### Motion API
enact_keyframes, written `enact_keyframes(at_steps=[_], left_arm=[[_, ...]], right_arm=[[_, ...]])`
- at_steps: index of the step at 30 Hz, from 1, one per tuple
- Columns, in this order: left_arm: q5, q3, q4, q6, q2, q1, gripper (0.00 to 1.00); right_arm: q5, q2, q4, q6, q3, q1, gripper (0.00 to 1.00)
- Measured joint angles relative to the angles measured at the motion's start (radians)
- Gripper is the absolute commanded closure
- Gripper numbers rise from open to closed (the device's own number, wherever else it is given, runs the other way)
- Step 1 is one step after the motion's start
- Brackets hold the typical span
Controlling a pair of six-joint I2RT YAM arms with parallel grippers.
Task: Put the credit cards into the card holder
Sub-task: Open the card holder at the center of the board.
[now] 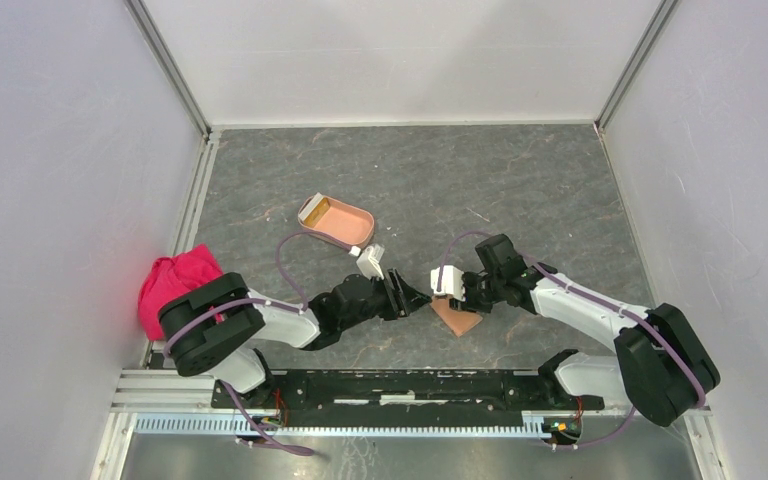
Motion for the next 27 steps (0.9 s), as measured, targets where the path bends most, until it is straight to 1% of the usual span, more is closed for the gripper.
enact_keyframes(at_steps=[3,9,12,19,24,27], left_arm=[[0.002,0.0,0.0,-0.001,0.006,0.0,0.42],[0.002,0.0,-0.002,-0.001,0.01,0.0,0.42],[0.001,0.003,-0.037,0.0,-0.005,0.0,0.41],[-0.013,0.018,-0.131,0.032,-0.102,0.0,0.39],[-0.003,0.019,-0.137,0.037,-0.105,0.0,0.35],[0.012,0.02,-0.132,0.051,-0.096,0.0,0.31]], right_arm=[[0.003,0.0,0.004,-0.002,0.0,0.0,0.72],[0.0,0.0,0.0,-0.006,0.007,0.0,0.91],[-0.008,-0.001,-0.007,-0.01,0.01,0.0,1.0],[-0.048,-0.009,-0.039,-0.028,0.017,-0.011,1.0],[-0.116,-0.036,-0.096,-0.057,0.021,-0.049,1.0],[-0.175,-0.069,-0.129,-0.079,0.024,-0.084,1.0]])
